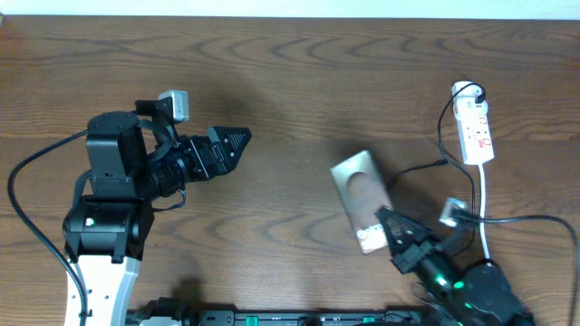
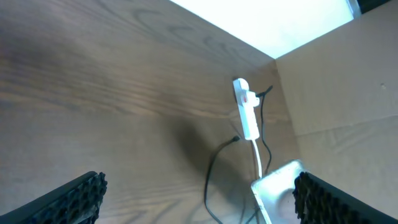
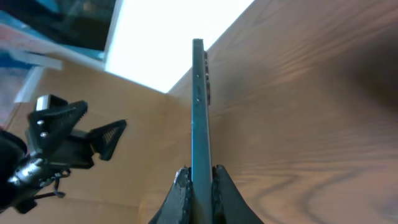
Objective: Plug charger to phone and switch on socket
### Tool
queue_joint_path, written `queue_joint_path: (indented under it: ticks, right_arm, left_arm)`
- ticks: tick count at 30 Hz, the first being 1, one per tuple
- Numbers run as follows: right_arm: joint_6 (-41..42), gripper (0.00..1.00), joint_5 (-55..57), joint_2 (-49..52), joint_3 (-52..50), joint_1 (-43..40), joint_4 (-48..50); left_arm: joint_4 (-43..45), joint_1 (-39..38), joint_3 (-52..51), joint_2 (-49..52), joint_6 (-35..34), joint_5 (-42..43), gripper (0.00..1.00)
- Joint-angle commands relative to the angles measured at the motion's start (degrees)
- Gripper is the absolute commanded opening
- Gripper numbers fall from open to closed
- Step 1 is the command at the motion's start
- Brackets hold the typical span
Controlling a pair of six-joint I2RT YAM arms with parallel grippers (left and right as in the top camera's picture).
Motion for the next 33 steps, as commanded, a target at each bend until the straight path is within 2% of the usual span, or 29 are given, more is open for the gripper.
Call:
queue_joint_path:
  ticks: [1,3,8,12,14,19,27,33]
  right_arm:
    - [4.68,0.01,-3.93,-0.52,-5.09,-0.15,8.55]
    - [6.97,0.01,-4.85,-0.52,-8.44,-0.15,14.51]
    - [12.39,0.01,-5.03,-0.5,-14.01,-0.15,20.06]
    - [13.22,0.01,-5.92,-0.5,-17.51,-0.15,26.53]
    - [13.22,0.01,-6.03,-0.5,-18.86,-0.15,29.18]
    - [13.22,0.01,-6.05,-0.5,-19.47,-0.22,29.86]
    - [13.2,0.01,-4.76,-0.26,-19.47,-0.26,30.91]
    - [15.32,0.01,-2.8,0.98,-19.47,-0.26,31.23]
  left_arm:
    - [-1.07,0.17,1.36,-0.04,-0.52,1.84,0.97]
    - [-2.34,0.17,1.36,-0.04,-0.52,1.81,0.97]
    - [-5.57,0.17,1.36,-0.04,-0.48,1.81,0.97]
    - [-8.09,0.17,1.36,-0.04,-0.44,1.95,0.97]
    - [-9.22,0.17,1.31,-0.04,2.54,5.16,0.97]
    - [-9.55,0.17,1.22,-0.07,7.56,11.32,0.97]
    - [-9.55,0.17,0.55,-0.07,9.53,11.87,0.95]
    - [-9.09,0.17,-0.72,-0.07,15.04,16.98,0.87]
